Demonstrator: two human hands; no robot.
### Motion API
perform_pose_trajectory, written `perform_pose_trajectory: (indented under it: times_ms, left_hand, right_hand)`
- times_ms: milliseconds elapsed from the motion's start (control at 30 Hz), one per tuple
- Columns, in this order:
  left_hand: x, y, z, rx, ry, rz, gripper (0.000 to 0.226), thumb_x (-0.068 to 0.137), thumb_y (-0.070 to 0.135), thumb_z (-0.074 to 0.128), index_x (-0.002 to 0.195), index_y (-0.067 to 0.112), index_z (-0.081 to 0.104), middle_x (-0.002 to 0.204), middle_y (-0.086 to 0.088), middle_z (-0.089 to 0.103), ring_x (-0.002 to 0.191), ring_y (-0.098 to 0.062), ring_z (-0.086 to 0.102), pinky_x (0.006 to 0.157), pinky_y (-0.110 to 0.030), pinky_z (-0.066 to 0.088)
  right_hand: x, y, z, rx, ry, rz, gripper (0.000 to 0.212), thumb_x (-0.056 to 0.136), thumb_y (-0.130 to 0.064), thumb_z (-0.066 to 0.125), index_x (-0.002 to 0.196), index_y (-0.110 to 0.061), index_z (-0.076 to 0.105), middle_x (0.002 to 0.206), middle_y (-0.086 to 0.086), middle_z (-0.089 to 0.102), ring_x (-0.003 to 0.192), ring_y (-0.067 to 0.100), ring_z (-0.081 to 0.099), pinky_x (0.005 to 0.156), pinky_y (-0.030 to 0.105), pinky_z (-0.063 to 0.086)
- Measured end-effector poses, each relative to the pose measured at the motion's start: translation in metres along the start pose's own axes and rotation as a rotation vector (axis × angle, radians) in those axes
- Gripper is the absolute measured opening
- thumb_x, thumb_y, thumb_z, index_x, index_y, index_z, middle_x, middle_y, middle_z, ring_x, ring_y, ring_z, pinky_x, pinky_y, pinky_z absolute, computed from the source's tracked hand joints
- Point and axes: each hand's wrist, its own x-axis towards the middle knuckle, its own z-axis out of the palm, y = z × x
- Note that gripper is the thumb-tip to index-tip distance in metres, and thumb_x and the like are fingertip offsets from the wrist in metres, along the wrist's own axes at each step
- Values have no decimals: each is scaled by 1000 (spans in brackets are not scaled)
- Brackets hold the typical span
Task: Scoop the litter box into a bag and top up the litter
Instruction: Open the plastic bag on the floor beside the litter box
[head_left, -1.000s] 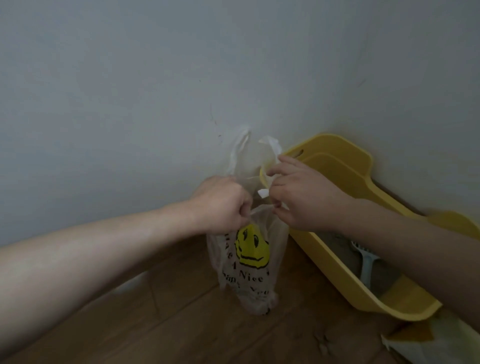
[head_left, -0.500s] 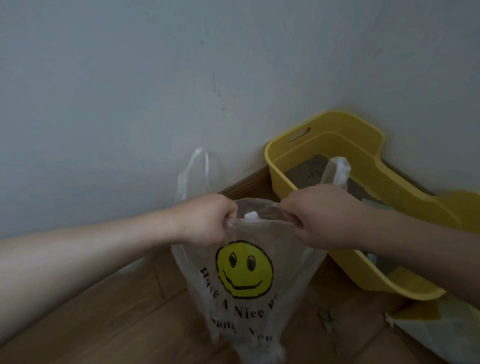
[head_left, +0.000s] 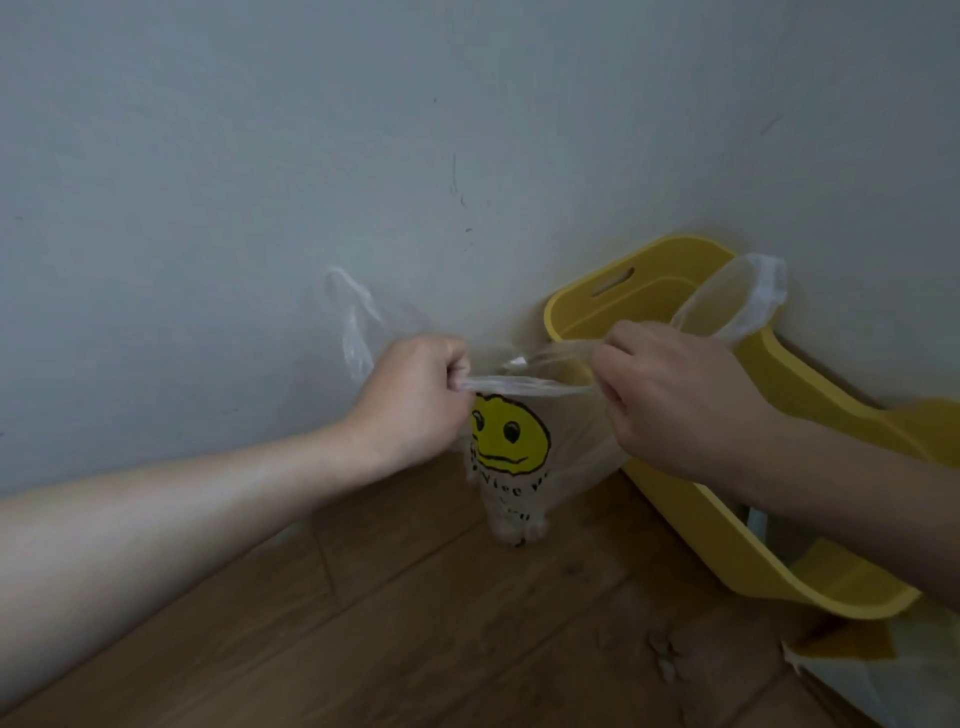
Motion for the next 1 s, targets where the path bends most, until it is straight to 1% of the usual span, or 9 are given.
perform_pose_trajectory:
  times_ms: [133,233,367,467,567,633,700,833,1000]
  left_hand:
    - [-14,-8,13,-68,-142,-42,28,68,5,78,62,13,51,68,8,51,63,-2,46,54,-17,32]
    - [-23,-11,19,-188,-277,-109,29,66,28,86,78,25,60,91,9,59,82,-4,59,66,-23,48]
    - [-27,-4,15,-354,-418,-192,65,62,71,70,114,35,60,115,13,59,97,-6,64,66,-24,54]
    - [-26,0,13,-285,-403,-147,46,90,55,55,129,31,53,118,12,64,106,-7,62,92,-38,53]
    - [-25,-3,14,-170,-439,-197,44,98,34,51,140,36,39,114,7,66,93,-14,69,86,-42,56]
    - [-27,-4,17,-100,-492,-228,54,98,28,52,145,41,29,110,7,66,87,-13,69,83,-38,57]
    - [-29,-5,19,-18,-533,-192,64,96,25,55,148,42,22,103,6,68,90,-12,67,84,-35,56]
    - [-30,-7,19,95,-608,-115,75,85,30,69,146,39,27,112,5,66,98,-10,64,86,-36,55]
    - [-12,4,7,408,-554,359,62,72,48,73,127,36,48,129,10,53,119,-15,51,94,-38,48]
  right_hand:
    - [-13,-7,14,66,-83,12,34,77,-7,67,68,-22,37,69,-4,39,60,15,36,42,31,37]
    - [-18,-11,15,120,-201,19,24,84,-17,59,71,-25,40,76,-6,42,67,15,44,53,34,46]
    - [-14,-16,5,284,-358,150,25,90,-53,51,85,-29,54,81,-11,52,73,10,53,61,31,47]
    - [-7,-16,1,484,-416,272,38,96,-56,42,86,-25,60,74,-4,61,65,11,56,55,31,42]
    - [1,-14,7,480,-514,289,35,103,-37,40,91,-15,64,76,6,65,61,15,54,52,29,38]
    - [5,-15,17,403,-606,215,26,101,-28,46,108,-14,67,95,5,70,77,14,61,63,29,49]
    - [6,-18,29,367,-698,136,39,95,-31,56,133,-22,56,124,1,65,109,19,61,89,36,53]
    - [1,-23,47,370,-678,-20,89,83,-57,64,155,-31,18,157,-5,32,141,19,34,114,39,36]
    - [-2,-19,51,368,-625,-72,112,73,-76,61,156,-30,2,165,-8,6,150,18,10,122,41,18]
